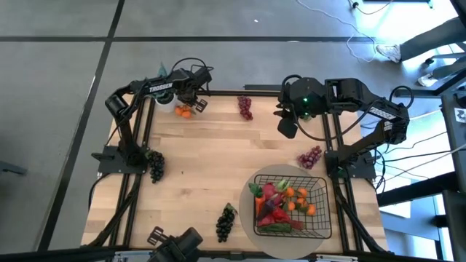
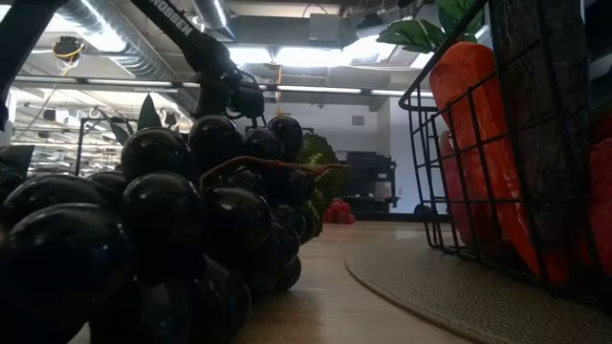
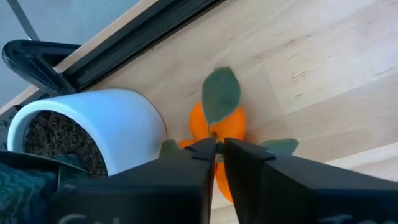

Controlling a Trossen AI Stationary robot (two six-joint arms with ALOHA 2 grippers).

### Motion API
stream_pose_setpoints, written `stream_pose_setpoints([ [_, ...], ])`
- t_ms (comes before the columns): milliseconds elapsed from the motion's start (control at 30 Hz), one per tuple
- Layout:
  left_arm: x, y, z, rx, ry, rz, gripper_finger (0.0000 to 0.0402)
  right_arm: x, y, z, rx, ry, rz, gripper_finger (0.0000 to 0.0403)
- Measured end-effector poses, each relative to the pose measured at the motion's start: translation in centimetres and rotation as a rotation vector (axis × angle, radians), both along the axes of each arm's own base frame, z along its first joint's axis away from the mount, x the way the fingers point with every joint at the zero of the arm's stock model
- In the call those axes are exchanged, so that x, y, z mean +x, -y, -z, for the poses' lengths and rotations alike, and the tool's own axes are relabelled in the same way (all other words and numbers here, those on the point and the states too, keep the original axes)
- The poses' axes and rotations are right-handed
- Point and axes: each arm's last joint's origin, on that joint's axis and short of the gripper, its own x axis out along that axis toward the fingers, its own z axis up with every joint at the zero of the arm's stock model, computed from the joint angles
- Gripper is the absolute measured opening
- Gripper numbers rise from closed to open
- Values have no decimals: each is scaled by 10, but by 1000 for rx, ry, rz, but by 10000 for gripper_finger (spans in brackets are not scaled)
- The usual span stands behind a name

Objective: Build produce basket
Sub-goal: Put the tangerines into the black wire basket

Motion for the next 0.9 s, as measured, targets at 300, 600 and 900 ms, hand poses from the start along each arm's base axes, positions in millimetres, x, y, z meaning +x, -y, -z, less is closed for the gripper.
stream_pose_setpoints([
  [300,1,1,0,-32,3,69,2,0,0,0,-1,-3,-1,103],
  [600,13,24,-19,-78,117,194,1,-4,-1,4,24,-62,-23,103],
  [900,19,51,-47,-21,165,270,0,-5,-2,4,28,-74,-75,103],
])
